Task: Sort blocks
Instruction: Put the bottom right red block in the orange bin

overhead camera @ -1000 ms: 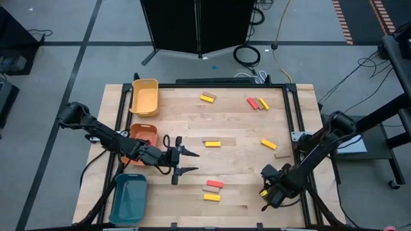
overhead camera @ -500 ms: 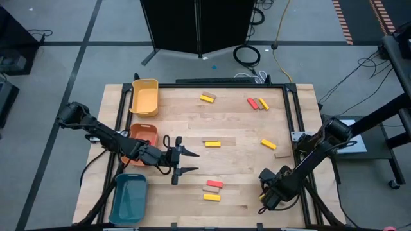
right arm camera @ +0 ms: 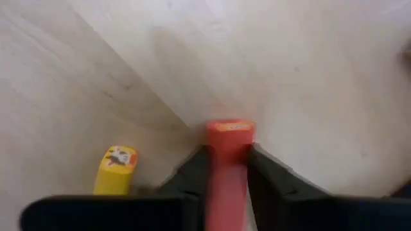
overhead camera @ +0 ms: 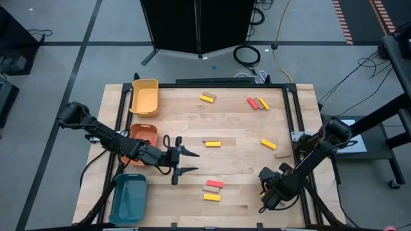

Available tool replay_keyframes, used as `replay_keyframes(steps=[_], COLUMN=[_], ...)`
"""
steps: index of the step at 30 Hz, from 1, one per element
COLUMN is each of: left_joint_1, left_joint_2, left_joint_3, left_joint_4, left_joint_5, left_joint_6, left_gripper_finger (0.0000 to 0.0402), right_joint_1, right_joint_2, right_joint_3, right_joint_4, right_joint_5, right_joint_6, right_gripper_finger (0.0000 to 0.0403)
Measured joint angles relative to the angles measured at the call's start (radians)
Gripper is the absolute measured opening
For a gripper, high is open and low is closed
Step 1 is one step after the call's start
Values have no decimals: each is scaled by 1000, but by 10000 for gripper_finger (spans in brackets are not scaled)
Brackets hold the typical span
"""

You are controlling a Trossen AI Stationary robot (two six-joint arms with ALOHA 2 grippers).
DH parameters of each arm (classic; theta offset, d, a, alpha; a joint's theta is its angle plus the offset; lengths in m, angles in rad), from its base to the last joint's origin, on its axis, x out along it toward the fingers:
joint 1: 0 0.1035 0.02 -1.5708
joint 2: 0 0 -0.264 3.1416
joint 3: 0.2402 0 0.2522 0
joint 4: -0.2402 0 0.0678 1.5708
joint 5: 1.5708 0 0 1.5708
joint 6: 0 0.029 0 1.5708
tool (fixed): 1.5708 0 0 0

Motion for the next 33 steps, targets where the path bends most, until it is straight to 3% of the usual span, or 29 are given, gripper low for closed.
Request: replay_keyframes(steps=[4,12,21,33], left_joint_1=[0,21,35,35], left_joint_2=[0,63,104,98], left_joint_3=[0,-1,-1,-1], left_joint_4=[0,91,110,116], left_joint_5=[0,59,103,106], left_joint_6=[5,0,-2,-2], left_gripper_finger=[224,224,224,224], right_joint_1=[0,-2,1,-2], right_joint_2=[-22,-146,-171,-27], right_joint_3=[-5,50,56,52], right_joint_4=[3,18,45,21], right_joint_5=[50,267,255,169], right_joint_6=[-1,-10,-26,-86], right_gripper_finger=[49,48,56,148])
